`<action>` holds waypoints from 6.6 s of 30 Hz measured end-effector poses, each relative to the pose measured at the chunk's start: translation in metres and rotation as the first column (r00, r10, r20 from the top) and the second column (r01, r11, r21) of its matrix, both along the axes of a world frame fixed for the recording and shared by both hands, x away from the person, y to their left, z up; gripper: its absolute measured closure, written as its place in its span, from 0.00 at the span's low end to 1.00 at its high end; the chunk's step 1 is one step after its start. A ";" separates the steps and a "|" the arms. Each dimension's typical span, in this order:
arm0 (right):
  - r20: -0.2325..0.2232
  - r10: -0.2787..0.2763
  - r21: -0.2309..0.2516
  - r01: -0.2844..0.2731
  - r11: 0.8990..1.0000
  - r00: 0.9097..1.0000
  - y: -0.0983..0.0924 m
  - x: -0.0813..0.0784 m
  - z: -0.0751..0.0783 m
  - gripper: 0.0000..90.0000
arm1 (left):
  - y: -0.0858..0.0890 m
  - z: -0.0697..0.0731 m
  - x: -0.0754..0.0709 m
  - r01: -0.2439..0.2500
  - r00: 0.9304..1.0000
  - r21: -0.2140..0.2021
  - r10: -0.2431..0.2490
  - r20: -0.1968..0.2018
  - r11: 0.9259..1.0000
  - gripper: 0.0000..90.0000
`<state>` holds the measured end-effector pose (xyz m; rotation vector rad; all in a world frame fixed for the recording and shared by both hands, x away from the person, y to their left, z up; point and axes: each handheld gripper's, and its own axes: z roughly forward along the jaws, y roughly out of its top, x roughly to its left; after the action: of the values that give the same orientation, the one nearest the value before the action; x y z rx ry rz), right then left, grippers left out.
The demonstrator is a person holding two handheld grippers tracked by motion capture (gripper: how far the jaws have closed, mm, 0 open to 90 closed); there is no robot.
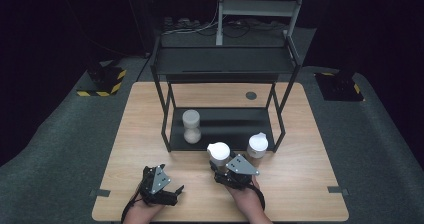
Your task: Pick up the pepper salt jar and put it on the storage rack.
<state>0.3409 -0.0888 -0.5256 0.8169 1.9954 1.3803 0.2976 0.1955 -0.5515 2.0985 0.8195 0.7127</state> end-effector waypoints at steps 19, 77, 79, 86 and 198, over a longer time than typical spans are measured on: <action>-0.049 0.007 0.014 -0.006 1.000 0.999 -0.001 0.003 0.006 0.33 | 0.001 0.000 0.000 0.004 1.000 -0.003 -0.004 -0.002 1.000 0.01; -0.005 -0.149 0.009 0.149 0.989 0.989 0.033 0.063 0.039 0.33 | 0.004 0.001 0.000 0.009 1.000 -0.025 -0.009 -0.004 1.000 0.01; -0.007 -0.154 0.008 0.154 0.988 0.988 0.034 0.066 0.039 0.33 | 0.004 0.001 0.000 0.009 1.000 -0.025 -0.009 -0.003 1.000 0.01; -0.015 -0.169 0.011 0.170 0.985 0.985 0.035 0.075 0.035 0.33 | 0.004 0.001 0.000 0.008 1.000 -0.032 -0.009 -0.003 0.999 0.01; -0.026 -0.085 0.062 0.086 0.994 0.996 0.018 0.039 0.042 0.00 | 0.003 0.000 0.000 0.005 1.000 -0.010 -0.005 -0.003 1.000 0.01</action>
<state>0.3800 -0.0713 -0.4839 0.9402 1.9197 1.3966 0.2975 0.1981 -0.5511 2.0919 0.8175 0.7016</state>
